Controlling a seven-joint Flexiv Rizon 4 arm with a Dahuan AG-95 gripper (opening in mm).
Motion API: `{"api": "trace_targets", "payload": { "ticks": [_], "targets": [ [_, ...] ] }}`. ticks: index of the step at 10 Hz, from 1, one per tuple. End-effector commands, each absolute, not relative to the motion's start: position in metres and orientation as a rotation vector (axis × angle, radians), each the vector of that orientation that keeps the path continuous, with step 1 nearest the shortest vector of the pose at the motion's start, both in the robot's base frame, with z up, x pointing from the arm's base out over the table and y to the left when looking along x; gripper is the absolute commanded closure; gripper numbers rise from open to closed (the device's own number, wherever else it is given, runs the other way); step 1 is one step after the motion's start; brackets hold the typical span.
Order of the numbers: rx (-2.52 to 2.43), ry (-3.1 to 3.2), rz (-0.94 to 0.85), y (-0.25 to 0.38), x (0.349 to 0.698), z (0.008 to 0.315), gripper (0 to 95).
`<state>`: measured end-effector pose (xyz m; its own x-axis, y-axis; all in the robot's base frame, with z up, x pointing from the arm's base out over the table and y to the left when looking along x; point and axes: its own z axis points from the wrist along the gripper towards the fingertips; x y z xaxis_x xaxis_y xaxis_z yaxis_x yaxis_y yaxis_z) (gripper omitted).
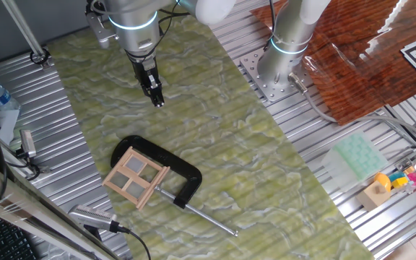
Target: Open a sliding window
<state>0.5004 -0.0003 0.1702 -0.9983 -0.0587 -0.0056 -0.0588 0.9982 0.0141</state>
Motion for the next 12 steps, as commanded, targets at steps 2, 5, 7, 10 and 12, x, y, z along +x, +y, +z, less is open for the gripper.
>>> {"api": "trace_targets", "payload": {
  "ticks": [2,5,7,10,12],
  "targets": [
    [-0.247,3.117,0.062,0.0002,0.5006,0.1703,95.0],
    [-0.246,3.116,0.061,0.0002,0.5006,0.1704,95.0],
    [-0.243,3.117,0.055,0.0002,0.5007,0.1704,95.0],
    [-0.242,3.117,0.054,0.0003,0.5007,0.1704,95.0],
    [-0.241,3.117,0.053,0.0002,0.5008,0.1704,95.0]
  ]
}}
